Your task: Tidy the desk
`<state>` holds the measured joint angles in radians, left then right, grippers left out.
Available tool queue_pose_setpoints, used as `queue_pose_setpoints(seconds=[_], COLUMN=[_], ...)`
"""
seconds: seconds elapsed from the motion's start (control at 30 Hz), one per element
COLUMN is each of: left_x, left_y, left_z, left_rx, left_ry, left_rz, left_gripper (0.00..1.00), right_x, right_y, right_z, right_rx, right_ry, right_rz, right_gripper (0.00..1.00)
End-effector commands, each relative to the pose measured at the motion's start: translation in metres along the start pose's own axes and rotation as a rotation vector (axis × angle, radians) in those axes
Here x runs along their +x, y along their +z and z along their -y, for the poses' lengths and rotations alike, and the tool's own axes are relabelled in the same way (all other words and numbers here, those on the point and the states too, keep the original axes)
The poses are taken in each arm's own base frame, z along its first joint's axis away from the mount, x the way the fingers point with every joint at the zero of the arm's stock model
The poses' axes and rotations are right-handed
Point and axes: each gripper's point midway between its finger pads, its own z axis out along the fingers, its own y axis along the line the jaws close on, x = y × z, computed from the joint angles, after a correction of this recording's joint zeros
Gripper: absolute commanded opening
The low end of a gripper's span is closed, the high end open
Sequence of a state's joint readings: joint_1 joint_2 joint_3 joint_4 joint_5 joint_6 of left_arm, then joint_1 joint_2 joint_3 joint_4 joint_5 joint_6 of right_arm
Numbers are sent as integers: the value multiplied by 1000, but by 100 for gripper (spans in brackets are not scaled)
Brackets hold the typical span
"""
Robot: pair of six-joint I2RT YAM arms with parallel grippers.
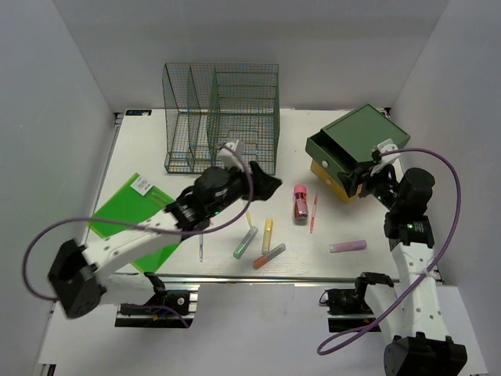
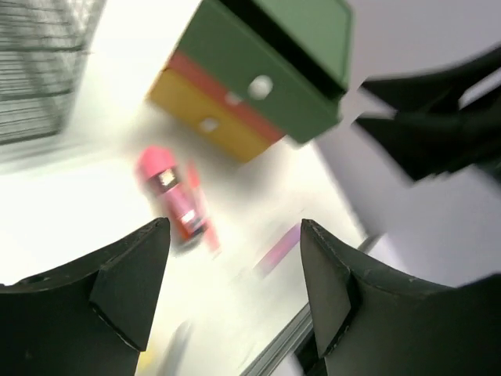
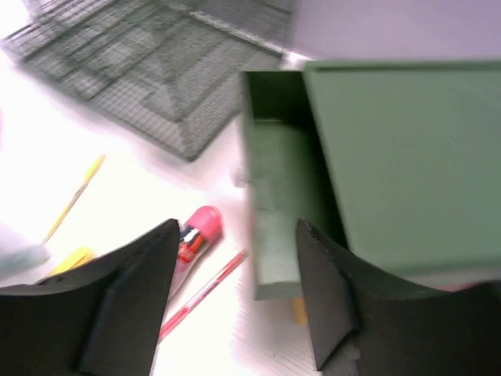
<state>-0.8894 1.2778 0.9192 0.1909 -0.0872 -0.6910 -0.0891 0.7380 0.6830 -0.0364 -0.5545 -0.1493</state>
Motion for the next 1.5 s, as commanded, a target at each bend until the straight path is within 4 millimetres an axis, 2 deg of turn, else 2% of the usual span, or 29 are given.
queue_pose_setpoints(seconds=[0.0,0.07,0.1,0.17,0.2,0.23,0.27,0.3,0.33,0.37,0.5,0.53,0.6,0.63,0.7,0.73,0.77,0.8,0.83,1.0,1.1,1.23,1.47], left_x=[5,-5,-11,-16,-18,-10,-7,-5,-6,2,9,13,13,14,18,19,19,24,26,36,27,25,20], left_y=[-60,-81,-99,-114,-125,-129,-133,-136,-142,-143,-144,-143,-144,-144,-145,-146,-149,-152,-154,-173,-176,-178,-182], left_z=[-36,-40,-43,-51,-52,-60,-65,-67,-67,-74,-73,-74,-76,-77,-78,-79,-80,-86,-88,-104,-96,-98,-98], left_rx=[-129,-152,-171,-207,-204,-214,-224,-220,-212,-221,-197,-200,-217,-220,-220,-222,-227,-245,-253,-293,-261,-271,-274], left_ry=[212,278,298,328,350,357,358,358,357,356,376,385,397,398,404,406,401,400,401,375,363,361,360], left_rz=[-85,-67,-59,-45,-40,-52,-53,-43,-26,-38,-67,-88,-108,-114,-131,-139,-139,-158,-162,-162,-112,-98,-73], left_gripper=[77,73,72,71,72,73,80,82,83,84,87,88,88,88,88,89,89,89,90,91,91,92,93], right_x=[-29,-36,-39,-49,-42,-38,-33,-29,-23,-16,11,20,33,40,55,69,81,89,108,144,158,168,168], right_y=[-10,-21,-24,-30,-33,-32,-31,-30,-26,-22,-7,-3,2,4,12,15,19,22,23,32,37,46,69], right_z=[-42,-56,-63,-71,-78,-79,-81,-81,-92,-89,-111,-130,-134,-150,-144,-152,-141,-141,-140,-119,-116,-115,-117], right_rx=[-246,-308,-340,-370,-400,-410,-415,-415,-460,-439,-499,-563,-550,-588,-520,-528,-457,-436,-412,-220,-161,-107,-63], right_ry=[-69,-93,-100,-126,-121,-109,-96,-88,-86,-84,-90,-99,-106,-117,-134,-146,-165,-176,-181,-224,-216,-200,-138], right_rz=[31,11,9,2,-32,-56,-79,-94,-115,-141,-261,-298,-353,-377,-433,-480,-527,-554,-605,-699,-741,-778,-808], right_gripper=[62,60,59,60,62,62,62,63,63,63,63,63,64,64,65,65,66,73,76,80,74,67,68])
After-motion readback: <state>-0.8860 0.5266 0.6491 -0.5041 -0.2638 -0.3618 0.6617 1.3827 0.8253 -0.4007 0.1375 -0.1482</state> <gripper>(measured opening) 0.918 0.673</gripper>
